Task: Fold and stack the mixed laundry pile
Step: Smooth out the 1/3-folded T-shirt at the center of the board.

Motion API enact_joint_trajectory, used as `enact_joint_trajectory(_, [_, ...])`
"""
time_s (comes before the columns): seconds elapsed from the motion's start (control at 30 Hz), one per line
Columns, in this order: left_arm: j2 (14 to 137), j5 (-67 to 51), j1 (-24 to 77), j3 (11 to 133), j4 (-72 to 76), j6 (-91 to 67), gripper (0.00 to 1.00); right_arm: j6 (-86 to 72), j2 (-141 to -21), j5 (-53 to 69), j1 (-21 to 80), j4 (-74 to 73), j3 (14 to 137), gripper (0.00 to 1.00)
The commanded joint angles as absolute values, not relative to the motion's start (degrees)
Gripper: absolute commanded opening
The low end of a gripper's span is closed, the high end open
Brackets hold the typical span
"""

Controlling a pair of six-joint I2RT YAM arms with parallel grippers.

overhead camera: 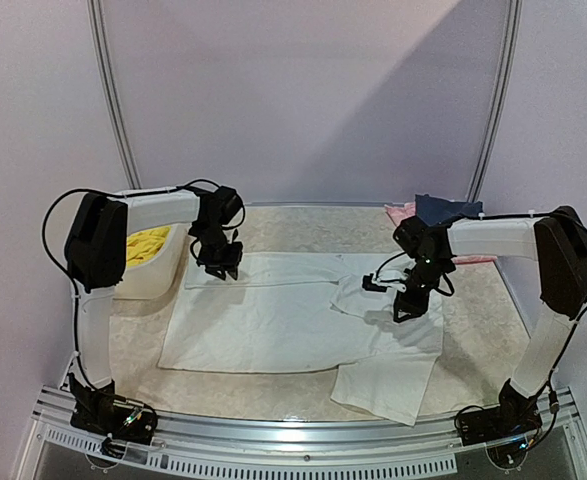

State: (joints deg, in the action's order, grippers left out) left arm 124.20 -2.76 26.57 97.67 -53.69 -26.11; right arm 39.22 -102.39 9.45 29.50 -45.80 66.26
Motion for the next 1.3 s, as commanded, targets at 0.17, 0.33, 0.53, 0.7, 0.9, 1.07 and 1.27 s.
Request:
enact_joint_trajectory(0.17, [125.22,-1.81,24.22,95.69,-52.94,-25.01,0.31,39.80,-102.56,8.59,31.67,-46.07,65.10,0.36])
enact_joint_trajectory(0.33, [125.58,-1.42,23.61,95.43,-52.92,-24.67,0.31,39.66,-101.93,6.85,32.14,-45.03,64.32,0.38])
enact_joint_trajectory(0.53, [125.34,-1.32,22.90,94.34,-52.50,-24.37,0.31,39.39,-103.99,4.71,32.25,-43.80,64.14,0.34])
enact_joint_trajectory(0.7, [124.98,-1.47,22.36,93.44,-51.97,-24.26,0.31,38.90,-104.01,3.30,32.37,-43.26,64.02,0.20])
enact_joint_trajectory(0.9, [125.07,-1.83,22.10,93.25,-51.63,-24.35,0.31,38.59,-102.99,3.34,32.53,-43.34,63.68,0.10])
enact_joint_trajectory(1.07, [124.99,-1.78,21.93,93.08,-51.51,-24.25,0.32,38.37,-102.55,2.98,32.72,-43.31,63.47,0.00])
enact_joint_trajectory(1.27, [124.78,-1.41,21.56,92.81,-51.75,-24.00,0.31,39.29,-99.58,2.29,32.80,-46.71,63.60,0.00])
